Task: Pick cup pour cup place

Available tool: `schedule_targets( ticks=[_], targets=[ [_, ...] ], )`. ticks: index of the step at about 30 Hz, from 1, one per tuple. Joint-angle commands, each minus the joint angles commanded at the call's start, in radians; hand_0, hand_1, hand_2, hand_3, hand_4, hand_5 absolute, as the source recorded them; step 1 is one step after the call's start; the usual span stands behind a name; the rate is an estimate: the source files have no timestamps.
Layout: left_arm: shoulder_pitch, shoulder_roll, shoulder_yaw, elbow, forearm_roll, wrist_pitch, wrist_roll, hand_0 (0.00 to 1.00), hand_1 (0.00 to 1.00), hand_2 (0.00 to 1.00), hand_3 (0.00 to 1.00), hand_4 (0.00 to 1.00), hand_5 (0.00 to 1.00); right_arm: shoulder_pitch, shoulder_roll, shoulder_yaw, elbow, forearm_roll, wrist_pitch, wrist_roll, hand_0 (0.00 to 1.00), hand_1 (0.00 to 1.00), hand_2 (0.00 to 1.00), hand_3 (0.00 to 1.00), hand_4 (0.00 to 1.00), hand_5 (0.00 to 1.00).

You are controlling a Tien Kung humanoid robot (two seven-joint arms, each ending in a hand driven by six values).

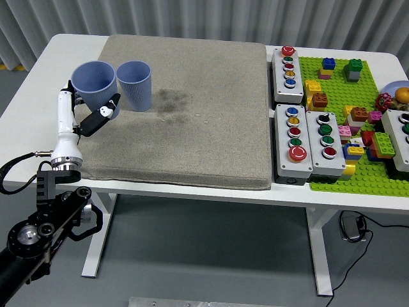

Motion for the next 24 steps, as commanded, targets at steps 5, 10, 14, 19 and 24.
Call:
schedule_targets(
  ticks=[5,10,14,19,24],
  targets=[
    [0.017,-0.027,0.026,0.055,-0.071,0.000,-0.052,0.488,0.505,0.539,0.563,0.762,0.275,-0.002,0.001,-0.001,0.000,-0.002,0.000,0.000,0.670,0.550,0.496,0.543,0.034,0.387],
    [0.029,-0.044,0.059,0.090,-0.168,0.000,-0.137,0.491,0.517,0.543,0.562,0.762,0.285,-0.003,0.002,-0.004,0.000,0.003,-0.004,0.001,0.669,0.550,0.495,0.543,0.034,0.388],
    [0.029,-0.051,0.073,0.111,-0.217,0.000,-0.174,0.497,0.531,0.552,0.561,0.760,0.303,-0.002,0.003,-0.005,0.000,0.003,-0.006,0.000,0.670,0.550,0.496,0.542,0.034,0.388],
    [0.029,-0.056,0.090,0.127,-0.232,0.000,-0.183,0.499,0.537,0.554,0.561,0.757,0.300,-0.001,0.004,-0.007,0.000,0.003,-0.009,-0.002,0.670,0.550,0.496,0.542,0.034,0.389],
    [0.023,-0.060,0.112,0.138,-0.213,0.000,-0.162,0.508,0.544,0.565,0.560,0.755,0.302,0.000,0.003,-0.009,0.000,0.004,-0.010,0.000,0.670,0.550,0.496,0.542,0.034,0.390]
  ],
)
